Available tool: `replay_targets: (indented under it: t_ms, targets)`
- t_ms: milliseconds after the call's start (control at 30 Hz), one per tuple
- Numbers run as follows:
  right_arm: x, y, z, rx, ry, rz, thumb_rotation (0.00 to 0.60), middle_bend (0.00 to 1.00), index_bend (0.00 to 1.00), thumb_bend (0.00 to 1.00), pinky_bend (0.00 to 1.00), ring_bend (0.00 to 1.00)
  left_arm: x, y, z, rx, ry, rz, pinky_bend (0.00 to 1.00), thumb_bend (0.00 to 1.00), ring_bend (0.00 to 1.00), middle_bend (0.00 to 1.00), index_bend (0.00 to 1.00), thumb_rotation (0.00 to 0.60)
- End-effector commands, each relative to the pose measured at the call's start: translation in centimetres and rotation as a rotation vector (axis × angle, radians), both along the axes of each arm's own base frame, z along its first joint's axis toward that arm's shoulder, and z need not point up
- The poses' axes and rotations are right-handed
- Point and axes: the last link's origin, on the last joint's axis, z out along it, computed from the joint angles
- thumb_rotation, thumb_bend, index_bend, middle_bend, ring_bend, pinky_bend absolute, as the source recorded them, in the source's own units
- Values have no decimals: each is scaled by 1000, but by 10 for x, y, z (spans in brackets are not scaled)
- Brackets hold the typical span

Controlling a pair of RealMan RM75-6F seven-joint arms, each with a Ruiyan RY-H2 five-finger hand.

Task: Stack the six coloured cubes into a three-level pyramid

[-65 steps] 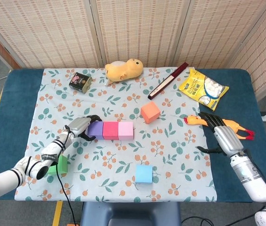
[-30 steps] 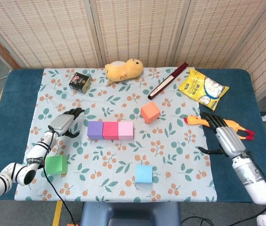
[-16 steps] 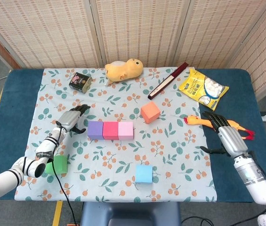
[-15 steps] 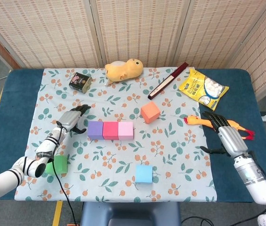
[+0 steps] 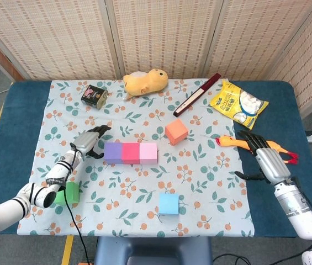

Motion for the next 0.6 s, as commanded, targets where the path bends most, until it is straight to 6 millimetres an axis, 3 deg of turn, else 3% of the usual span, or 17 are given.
replay_targets:
  t_ms: [33, 333, 600]
  targets:
    - [0, 0, 0, -1, 1, -1, 600, 39, 0, 83, 46, 0, 1, 1, 0, -1, 1, -3, 130, 312, 0, 0, 61, 600]
    - [-1, 0, 1, -4, -3, -1, 600, 39, 0, 84, 46, 0, -7, 0, 8, 21, -3, 15, 130, 311, 0, 0, 62, 600]
    - [-3, 3, 10, -30, -14, 2, 600, 39, 0, 83, 46, 0, -32, -19, 55, 147, -34, 16, 130, 312, 0, 0, 90, 600]
